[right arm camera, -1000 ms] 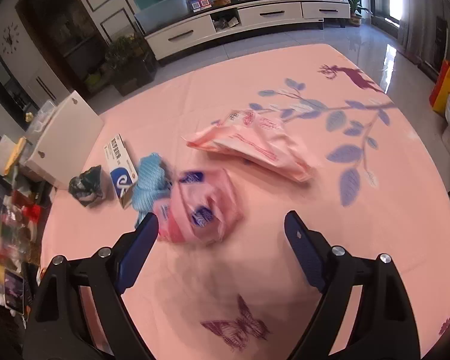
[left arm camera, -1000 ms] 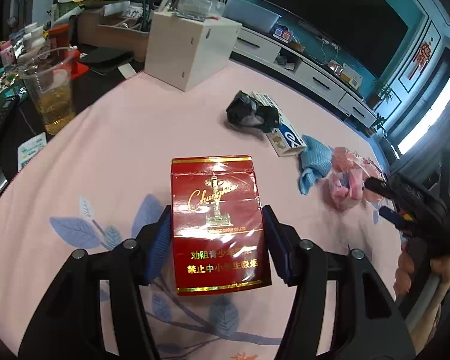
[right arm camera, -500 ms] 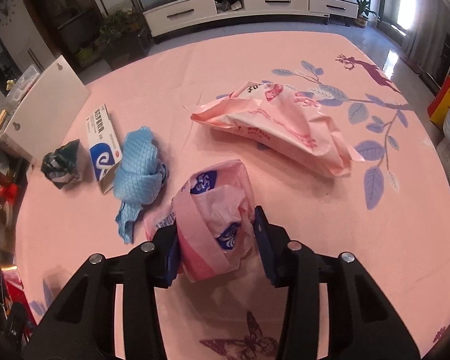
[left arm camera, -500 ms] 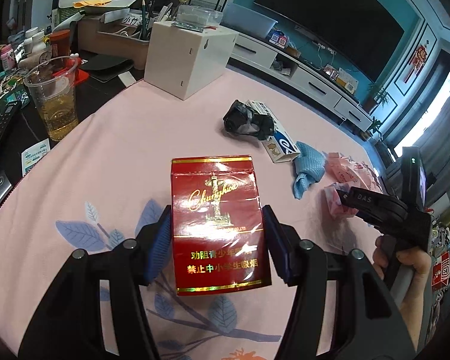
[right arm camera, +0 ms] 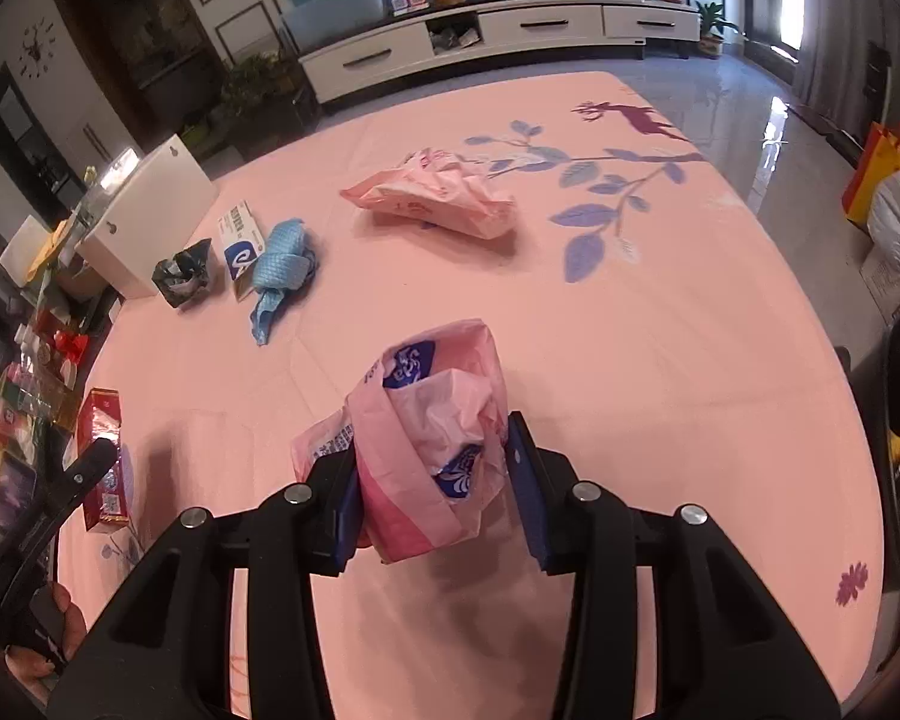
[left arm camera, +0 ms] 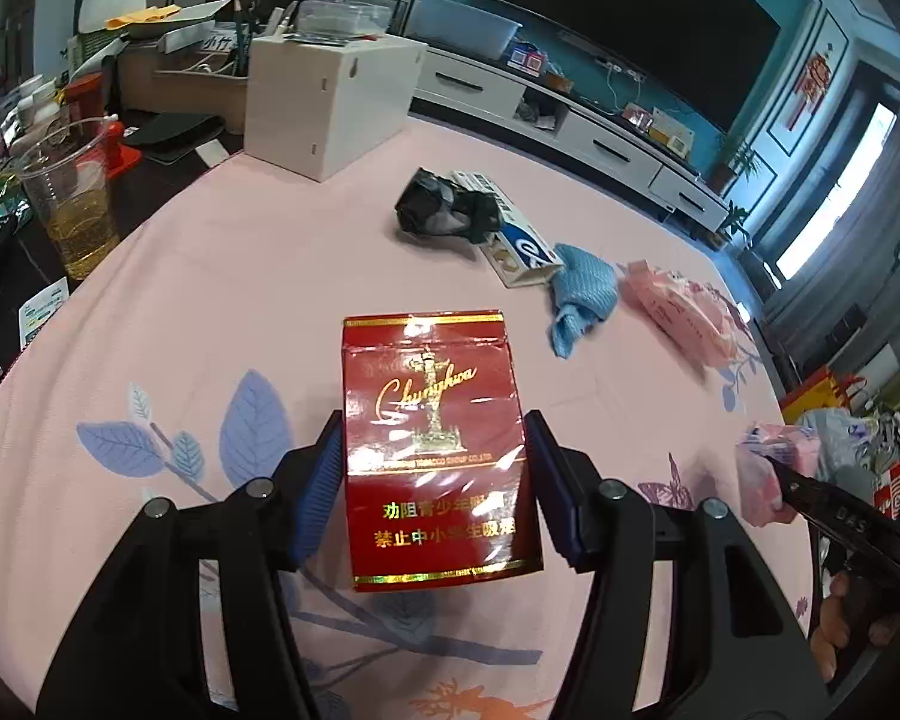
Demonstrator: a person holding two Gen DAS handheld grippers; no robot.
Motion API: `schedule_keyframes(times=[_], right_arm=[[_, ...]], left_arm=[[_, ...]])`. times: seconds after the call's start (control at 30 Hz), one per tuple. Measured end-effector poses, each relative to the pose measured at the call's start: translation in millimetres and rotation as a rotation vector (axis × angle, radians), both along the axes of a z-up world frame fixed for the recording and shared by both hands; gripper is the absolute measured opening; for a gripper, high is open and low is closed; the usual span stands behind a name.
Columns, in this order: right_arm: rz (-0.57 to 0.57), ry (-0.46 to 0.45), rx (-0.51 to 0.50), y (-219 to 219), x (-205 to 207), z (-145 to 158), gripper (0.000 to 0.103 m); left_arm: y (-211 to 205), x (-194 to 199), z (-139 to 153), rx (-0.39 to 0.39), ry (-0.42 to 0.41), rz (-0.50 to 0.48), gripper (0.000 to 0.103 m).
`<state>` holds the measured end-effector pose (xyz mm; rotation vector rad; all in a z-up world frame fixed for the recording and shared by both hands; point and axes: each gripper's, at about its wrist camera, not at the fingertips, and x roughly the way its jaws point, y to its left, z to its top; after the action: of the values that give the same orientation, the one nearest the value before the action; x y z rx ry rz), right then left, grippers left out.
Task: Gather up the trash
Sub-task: 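Grasp the pink tissue packet with the right tool while the left tool holds the red box, then carry the red box and pink tissue packet over the black bin with both tools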
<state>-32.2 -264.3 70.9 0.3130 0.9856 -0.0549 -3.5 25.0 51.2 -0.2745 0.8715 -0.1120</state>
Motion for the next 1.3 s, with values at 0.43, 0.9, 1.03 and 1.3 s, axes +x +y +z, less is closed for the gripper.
schedule_keyframes(times=[0.43,0.9,1.03,1.3], right_arm=[[-0.002,-0.062,-0.089,-2,-16,-7,0.044],[0.013,-0.074,-0.1,-2,-25,-6,0.044],[0.028,-0.095,-0.084,-3,-30,2,0.044],[-0.003,-0.189,-0.087,-19,-48,38,0.044]], left_arm=[[-38,-5,-22,0.05,0.025,-0.091,0.059],[-62,-15,-28,0.074,0.027,-0.152,0.059],[-62,-21,-19,0.09,-0.011,-0.151,0.059],[-65,-43,20,0.066,-0.118,-0.176,0.059]])
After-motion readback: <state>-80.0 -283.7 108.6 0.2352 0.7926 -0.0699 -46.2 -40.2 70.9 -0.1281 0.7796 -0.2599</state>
